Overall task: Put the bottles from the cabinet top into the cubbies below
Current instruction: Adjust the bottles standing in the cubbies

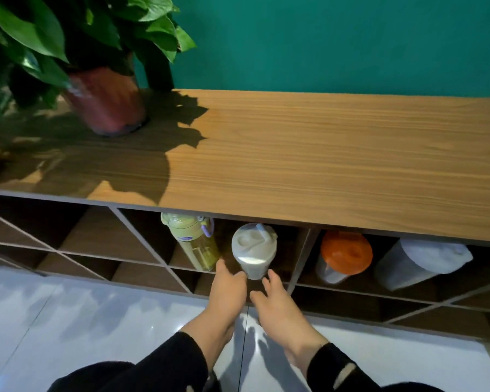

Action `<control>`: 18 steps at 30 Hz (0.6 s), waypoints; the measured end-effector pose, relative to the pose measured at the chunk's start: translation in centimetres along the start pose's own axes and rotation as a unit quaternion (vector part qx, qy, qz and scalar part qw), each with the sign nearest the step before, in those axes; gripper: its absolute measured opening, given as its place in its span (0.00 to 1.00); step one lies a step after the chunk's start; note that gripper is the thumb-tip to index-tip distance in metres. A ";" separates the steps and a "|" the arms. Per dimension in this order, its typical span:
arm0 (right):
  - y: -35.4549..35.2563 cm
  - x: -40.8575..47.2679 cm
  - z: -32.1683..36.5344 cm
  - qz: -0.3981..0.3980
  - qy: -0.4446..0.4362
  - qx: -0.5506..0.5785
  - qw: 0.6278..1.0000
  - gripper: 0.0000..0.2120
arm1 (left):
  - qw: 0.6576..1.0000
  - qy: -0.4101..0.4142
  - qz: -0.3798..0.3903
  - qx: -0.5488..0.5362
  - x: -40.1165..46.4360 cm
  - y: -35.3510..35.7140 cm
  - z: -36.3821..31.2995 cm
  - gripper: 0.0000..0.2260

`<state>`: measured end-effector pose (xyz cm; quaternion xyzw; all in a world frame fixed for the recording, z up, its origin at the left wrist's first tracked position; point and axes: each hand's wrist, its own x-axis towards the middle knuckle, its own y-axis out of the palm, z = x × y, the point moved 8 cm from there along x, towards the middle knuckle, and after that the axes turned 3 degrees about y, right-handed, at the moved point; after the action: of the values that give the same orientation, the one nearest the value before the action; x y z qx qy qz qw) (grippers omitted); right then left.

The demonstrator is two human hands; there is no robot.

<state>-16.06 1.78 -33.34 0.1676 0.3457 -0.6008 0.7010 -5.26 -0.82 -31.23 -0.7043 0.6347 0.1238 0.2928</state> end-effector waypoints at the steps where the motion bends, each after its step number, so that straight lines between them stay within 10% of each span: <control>1: 0.4 0.3 0.1 -0.010 0.009 0.026 1.000 0.36 | 1.000 0.002 0.010 -0.008 0.6 -0.1 0.0 0.29; 18: -0.6 4.4 1.2 -0.124 0.005 0.127 0.984 0.31 | 0.995 0.003 0.097 -0.034 1.1 2.0 0.2 0.25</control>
<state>-16.10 -2.32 -35.47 0.2141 0.2888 -0.7212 0.5921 -6.97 -1.65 -32.53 -0.6492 0.6963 0.1710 0.2538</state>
